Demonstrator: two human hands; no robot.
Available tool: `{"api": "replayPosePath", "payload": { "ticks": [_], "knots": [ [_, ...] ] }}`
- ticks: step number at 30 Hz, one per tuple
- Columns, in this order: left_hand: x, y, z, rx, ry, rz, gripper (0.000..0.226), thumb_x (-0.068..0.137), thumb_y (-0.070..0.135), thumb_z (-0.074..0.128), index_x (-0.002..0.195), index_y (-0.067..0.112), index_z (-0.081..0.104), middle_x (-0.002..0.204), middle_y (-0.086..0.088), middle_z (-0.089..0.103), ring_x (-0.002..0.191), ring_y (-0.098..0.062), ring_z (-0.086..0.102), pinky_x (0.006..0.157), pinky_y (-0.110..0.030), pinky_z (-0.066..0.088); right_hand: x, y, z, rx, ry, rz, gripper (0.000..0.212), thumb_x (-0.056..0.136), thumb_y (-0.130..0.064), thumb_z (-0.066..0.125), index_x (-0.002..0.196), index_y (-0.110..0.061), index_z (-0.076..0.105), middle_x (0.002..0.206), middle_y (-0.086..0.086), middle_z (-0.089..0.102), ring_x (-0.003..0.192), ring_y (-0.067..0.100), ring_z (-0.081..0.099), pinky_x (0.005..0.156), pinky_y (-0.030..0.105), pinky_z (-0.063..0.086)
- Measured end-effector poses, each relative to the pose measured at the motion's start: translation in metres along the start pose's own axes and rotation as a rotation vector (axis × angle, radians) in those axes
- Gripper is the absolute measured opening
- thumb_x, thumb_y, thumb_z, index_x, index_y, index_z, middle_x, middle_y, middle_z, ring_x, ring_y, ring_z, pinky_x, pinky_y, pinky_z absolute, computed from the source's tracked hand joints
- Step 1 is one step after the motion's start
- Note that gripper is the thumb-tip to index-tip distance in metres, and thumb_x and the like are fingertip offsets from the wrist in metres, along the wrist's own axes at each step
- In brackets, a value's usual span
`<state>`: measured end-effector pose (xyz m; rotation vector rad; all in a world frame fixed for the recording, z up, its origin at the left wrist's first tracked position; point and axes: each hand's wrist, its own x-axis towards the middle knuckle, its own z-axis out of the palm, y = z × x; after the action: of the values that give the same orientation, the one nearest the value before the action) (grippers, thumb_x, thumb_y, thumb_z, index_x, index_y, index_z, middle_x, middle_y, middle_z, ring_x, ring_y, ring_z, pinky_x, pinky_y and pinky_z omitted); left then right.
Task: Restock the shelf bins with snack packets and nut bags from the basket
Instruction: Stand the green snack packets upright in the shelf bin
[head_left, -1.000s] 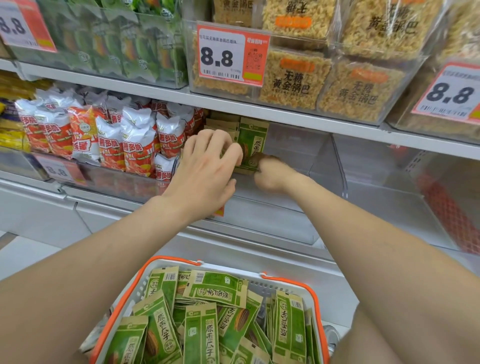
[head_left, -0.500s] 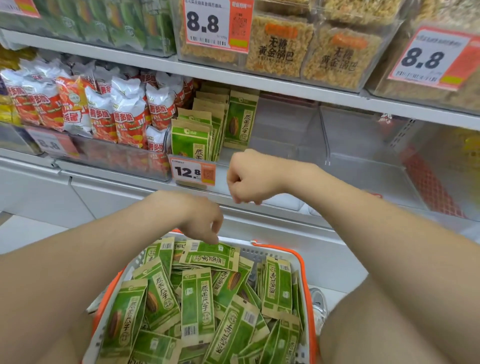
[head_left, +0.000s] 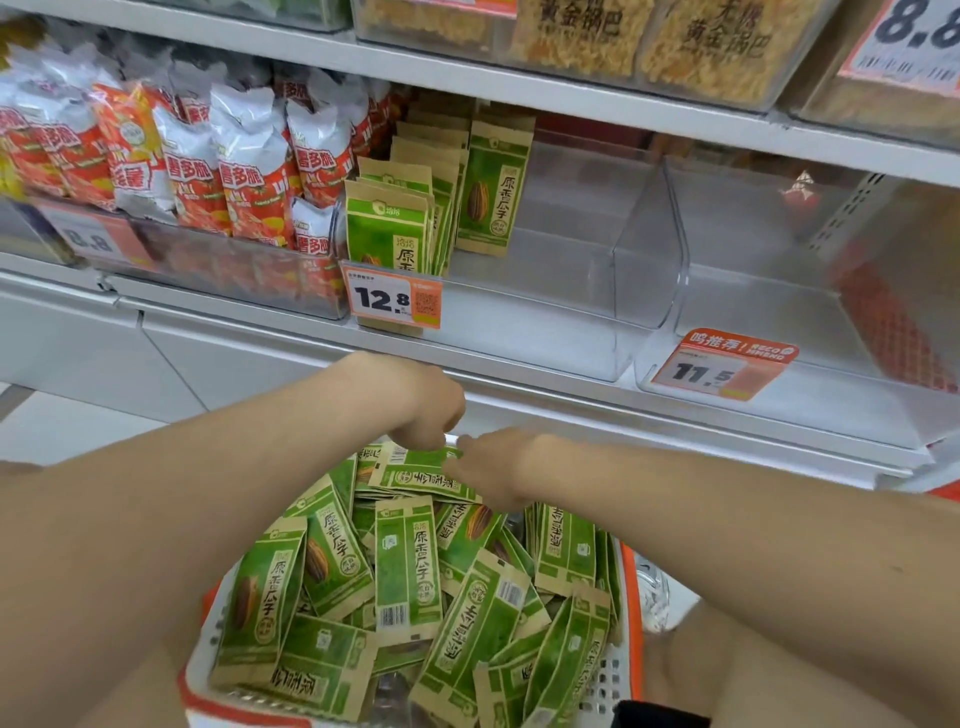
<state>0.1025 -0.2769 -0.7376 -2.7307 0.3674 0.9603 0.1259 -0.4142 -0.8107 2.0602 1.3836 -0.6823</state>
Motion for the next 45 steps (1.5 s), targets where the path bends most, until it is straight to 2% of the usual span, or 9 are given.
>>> {"api": "replayPosePath", "payload": {
  "ticks": [7,14,18,22,25,30,34,41,45],
  "knots": [
    [0.0,-0.009,0.003,-0.022,0.041,0.005,0.036,0.106,0.033,0.049,0.132,0.014,0.064,0.133,-0.01,0.066,0.093,-0.024,0.051,0.084,-0.04,0.049,0.023,-0.022,0.027,-0.245,-0.055,-0.035,0.045,0.101,-0.031,0.062,0.145,-0.022,0.055,0.148,0.019,0.037,0.129,0.038,0.05,0.09,0.047,0.054],
    [-0.012,-0.017,-0.003,-0.045,0.042,-0.022,0.033,0.107,0.025,0.047,0.134,0.016,0.062,0.133,-0.01,0.065,0.092,-0.026,0.051,0.079,-0.036,0.044,0.021,-0.023,0.007,-0.208,0.216,-0.073,0.018,0.1,-0.017,0.058,0.082,-0.019,0.061,0.082,0.002,0.062,0.083,0.027,0.069,0.057,0.035,0.047],
    [-0.016,-0.024,-0.003,-0.042,0.045,-0.042,0.034,0.107,0.025,0.047,0.134,0.016,0.064,0.133,-0.01,0.066,0.096,-0.026,0.056,0.081,-0.037,0.045,0.024,-0.025,0.002,-0.167,0.225,-0.016,0.014,0.092,-0.002,0.068,0.096,-0.016,0.068,0.101,0.004,0.071,0.096,0.031,0.07,0.061,0.036,0.046],
    [-0.024,-0.024,-0.008,-0.056,0.052,-0.05,0.037,0.107,0.017,0.047,0.143,0.021,0.057,0.139,-0.006,0.06,0.12,-0.029,0.062,0.088,-0.037,0.049,0.022,-0.009,-0.011,0.036,0.275,0.134,0.03,0.092,0.006,0.061,0.119,-0.007,0.062,0.115,0.011,0.069,0.105,0.035,0.068,0.074,0.042,0.052],
    [-0.024,-0.03,-0.008,-0.028,0.047,-0.062,0.037,0.104,0.013,0.049,0.139,0.018,0.06,0.136,-0.008,0.063,0.121,-0.031,0.064,0.095,-0.041,0.053,0.016,0.007,-0.028,0.109,0.394,0.148,0.036,0.091,-0.002,0.063,0.124,-0.013,0.052,0.094,0.003,0.061,0.088,0.031,0.065,0.065,0.038,0.048],
    [-0.033,-0.042,-0.013,-0.001,0.043,-0.13,0.02,0.097,0.017,0.06,0.116,0.016,0.064,0.111,-0.006,0.067,0.091,-0.025,0.064,0.08,-0.036,0.055,-0.004,0.017,-0.065,0.308,0.622,0.097,0.012,0.086,-0.025,0.06,0.091,-0.023,0.05,0.082,0.001,0.064,0.074,0.031,0.058,0.058,0.035,0.045],
    [-0.047,-0.056,-0.017,-0.026,0.058,-0.189,0.041,0.097,0.04,0.065,0.13,0.017,0.062,0.116,-0.006,0.069,0.094,-0.023,0.064,0.076,-0.034,0.052,-0.027,0.019,-0.079,0.573,0.91,0.027,0.008,0.076,-0.024,0.051,0.084,-0.025,0.05,0.077,-0.008,0.059,0.071,0.026,0.052,0.055,0.034,0.038],
    [-0.078,-0.065,-0.037,-0.643,0.415,0.013,0.03,0.109,0.043,0.048,0.121,0.02,0.064,0.114,0.001,0.071,0.097,-0.017,0.064,0.074,-0.027,0.047,-0.066,0.028,-0.107,0.998,1.356,0.064,0.026,0.09,-0.002,0.066,0.1,-0.025,0.057,0.079,-0.005,0.066,0.076,0.016,0.063,0.071,0.039,0.054],
    [-0.088,-0.053,-0.046,-1.156,0.59,0.124,0.03,0.109,0.041,0.049,0.107,0.022,0.073,0.101,0.007,0.078,0.093,-0.006,0.073,0.076,-0.022,0.053,-0.09,0.05,-0.122,1.284,1.34,0.181,0.01,0.094,-0.027,0.071,0.103,-0.022,0.07,0.076,0.0,0.075,0.072,0.018,0.073,0.073,0.04,0.061]
  ]
}}
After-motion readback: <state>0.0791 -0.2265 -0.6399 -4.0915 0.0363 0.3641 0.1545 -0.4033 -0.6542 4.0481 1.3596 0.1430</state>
